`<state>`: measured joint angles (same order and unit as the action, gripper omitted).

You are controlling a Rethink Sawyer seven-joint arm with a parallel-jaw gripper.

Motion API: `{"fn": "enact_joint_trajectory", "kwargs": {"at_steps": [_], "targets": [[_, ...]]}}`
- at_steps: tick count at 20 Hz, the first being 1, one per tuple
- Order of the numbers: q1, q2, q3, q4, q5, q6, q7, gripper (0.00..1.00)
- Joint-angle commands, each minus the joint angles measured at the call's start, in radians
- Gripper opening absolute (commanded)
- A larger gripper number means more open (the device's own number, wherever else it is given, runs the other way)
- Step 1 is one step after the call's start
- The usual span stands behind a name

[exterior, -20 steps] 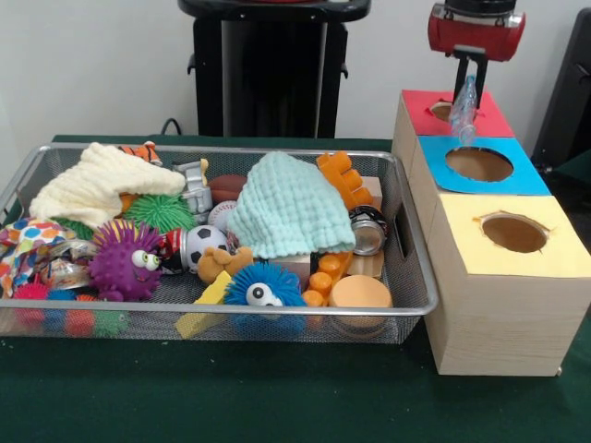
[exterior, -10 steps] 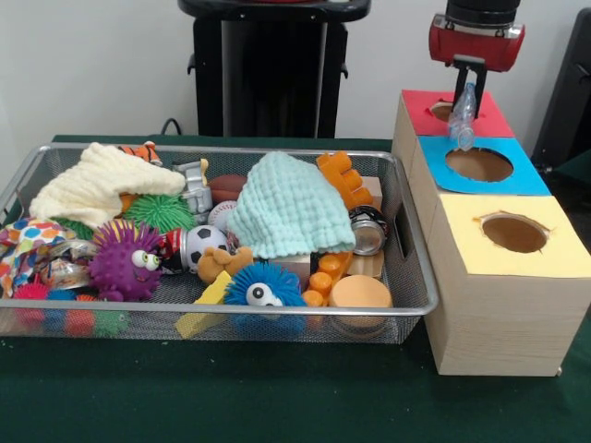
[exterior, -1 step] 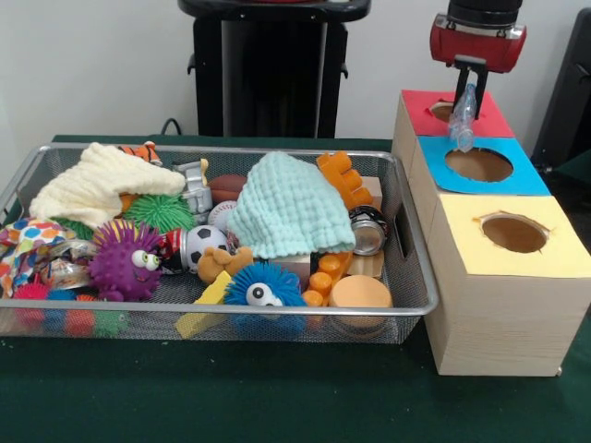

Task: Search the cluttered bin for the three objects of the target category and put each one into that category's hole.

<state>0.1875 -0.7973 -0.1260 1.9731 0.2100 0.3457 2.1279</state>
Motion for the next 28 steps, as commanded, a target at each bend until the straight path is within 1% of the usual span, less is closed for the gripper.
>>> {"fn": "enact_joint_trajectory", "kwargs": {"at_steps": [1, 7, 16, 17, 20, 23, 28], "targets": [[0.005, 0.068, -0.01, -0.121, 0.056, -0.027, 0.213, 0.0], [0.016, 0.085, -0.026, -0.149, 0.071, -0.014, 0.209, 0.0], [0.03, 0.124, -0.053, -0.217, 0.084, 0.029, 0.195, 0.0], [0.024, 0.123, -0.048, -0.213, 0.086, 0.037, 0.187, 1.0], [0.009, 0.12, -0.036, -0.211, 0.09, 0.059, 0.179, 1.0], [0.005, 0.106, -0.028, -0.2, 0.105, 0.051, 0.19, 1.0], [-0.012, 0.097, -0.013, -0.191, 0.106, 0.042, 0.17, 1.0]]}}
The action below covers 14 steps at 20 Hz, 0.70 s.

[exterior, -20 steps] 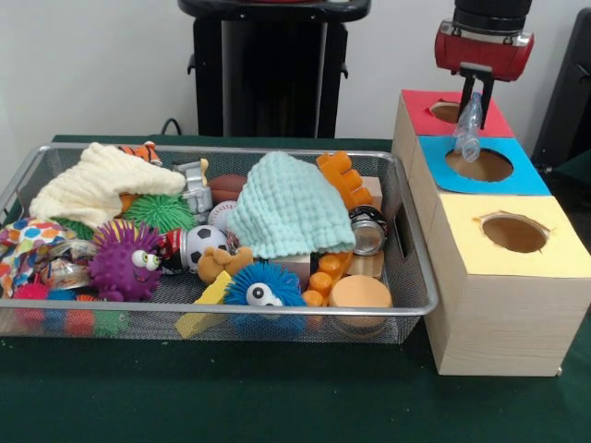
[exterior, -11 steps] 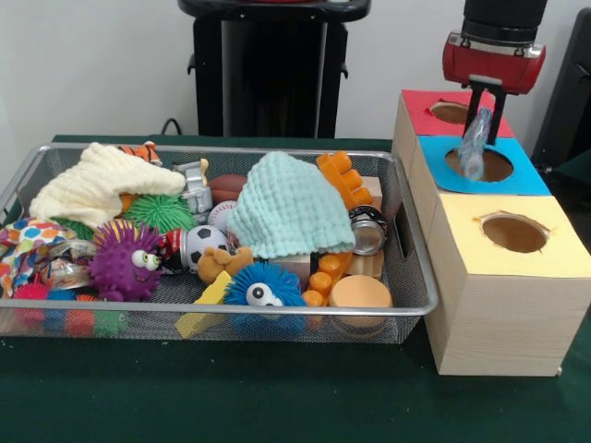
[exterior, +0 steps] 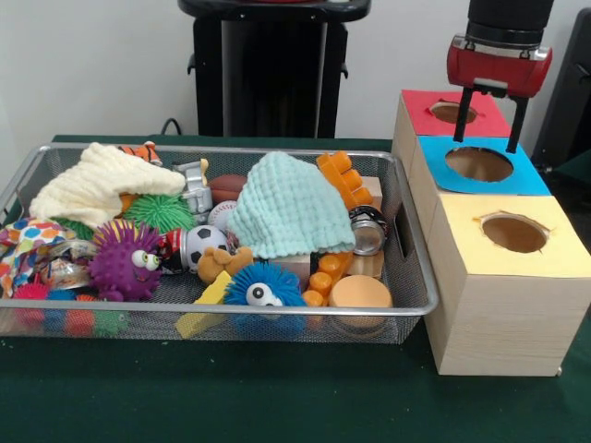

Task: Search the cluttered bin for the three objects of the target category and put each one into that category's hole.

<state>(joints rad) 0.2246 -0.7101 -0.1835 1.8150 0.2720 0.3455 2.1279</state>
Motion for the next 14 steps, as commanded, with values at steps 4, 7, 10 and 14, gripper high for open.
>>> {"fn": "enact_joint_trajectory", "kwargs": {"at_steps": [4, 7, 10, 14], "targets": [[-0.049, -0.001, 0.044, -0.018, 0.041, 0.032, 0.163, 1.0], [-0.056, -0.009, 0.047, -0.009, 0.039, 0.028, 0.156, 1.0], [-0.068, -0.018, 0.053, 0.0, 0.034, 0.023, 0.145, 1.0], [-0.042, -0.005, 0.007, -0.002, 0.005, -0.052, 0.158, 1.0]]}}
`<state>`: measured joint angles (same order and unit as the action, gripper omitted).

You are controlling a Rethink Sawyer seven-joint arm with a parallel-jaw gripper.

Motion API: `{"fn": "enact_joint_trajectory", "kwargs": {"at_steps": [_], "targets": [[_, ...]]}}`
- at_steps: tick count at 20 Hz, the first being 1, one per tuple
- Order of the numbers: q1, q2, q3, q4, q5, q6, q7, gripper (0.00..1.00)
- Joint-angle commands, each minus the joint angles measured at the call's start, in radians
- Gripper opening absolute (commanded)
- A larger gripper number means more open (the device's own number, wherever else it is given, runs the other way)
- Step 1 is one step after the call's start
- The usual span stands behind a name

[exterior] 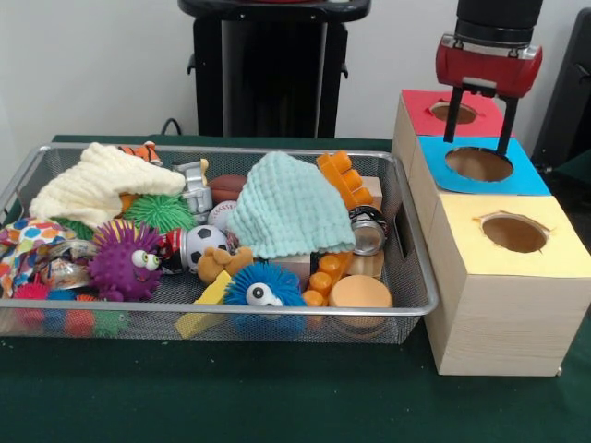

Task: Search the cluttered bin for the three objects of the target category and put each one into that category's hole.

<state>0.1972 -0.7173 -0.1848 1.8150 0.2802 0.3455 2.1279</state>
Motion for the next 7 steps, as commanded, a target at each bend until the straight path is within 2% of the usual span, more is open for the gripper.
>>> {"fn": "enact_joint_trajectory", "kwargs": {"at_steps": [1, 7], "targets": [[-0.005, 0.002, -0.007, -0.004, -0.009, -0.055, 0.161, 1.0], [-0.036, 0.0, -0.009, -0.025, -0.028, -0.026, 0.113, 1.0]]}}
